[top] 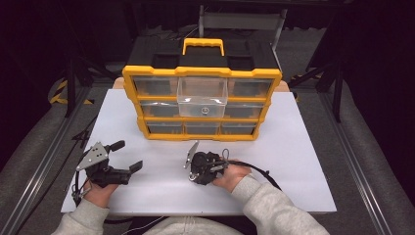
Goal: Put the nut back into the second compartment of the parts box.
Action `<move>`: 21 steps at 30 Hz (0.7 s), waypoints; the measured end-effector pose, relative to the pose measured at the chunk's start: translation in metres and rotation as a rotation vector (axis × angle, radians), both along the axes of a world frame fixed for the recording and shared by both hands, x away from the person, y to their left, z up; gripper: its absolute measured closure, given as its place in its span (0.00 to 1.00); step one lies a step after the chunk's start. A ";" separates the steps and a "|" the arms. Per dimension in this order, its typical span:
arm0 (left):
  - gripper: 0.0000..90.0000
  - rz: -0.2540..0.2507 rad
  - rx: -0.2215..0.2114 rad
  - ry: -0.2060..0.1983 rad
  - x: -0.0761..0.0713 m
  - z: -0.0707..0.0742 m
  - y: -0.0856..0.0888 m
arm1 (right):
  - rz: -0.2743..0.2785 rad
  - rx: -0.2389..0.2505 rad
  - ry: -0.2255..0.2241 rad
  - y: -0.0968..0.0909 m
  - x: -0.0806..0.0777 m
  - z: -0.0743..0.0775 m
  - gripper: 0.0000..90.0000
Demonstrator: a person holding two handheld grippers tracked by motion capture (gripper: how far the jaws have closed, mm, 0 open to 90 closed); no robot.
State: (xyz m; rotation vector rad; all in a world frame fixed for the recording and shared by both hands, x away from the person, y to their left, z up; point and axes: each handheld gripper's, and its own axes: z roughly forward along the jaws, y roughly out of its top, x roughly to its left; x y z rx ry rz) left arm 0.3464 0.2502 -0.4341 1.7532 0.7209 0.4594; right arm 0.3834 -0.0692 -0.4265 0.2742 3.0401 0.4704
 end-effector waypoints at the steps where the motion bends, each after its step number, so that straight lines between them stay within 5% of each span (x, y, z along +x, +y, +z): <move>1: 0.02 0.000 0.000 0.000 0.000 0.000 0.000 | -0.003 0.003 0.007 0.000 0.000 0.000 0.77; 6: 0.02 0.004 -0.003 -0.003 -0.001 0.001 0.001 | 0.002 -0.010 0.010 -0.002 -0.001 0.005 0.78; 21: 0.02 0.005 -0.004 -0.005 -0.001 0.002 0.001 | 0.001 0.036 -0.041 -0.028 -0.022 0.074 0.78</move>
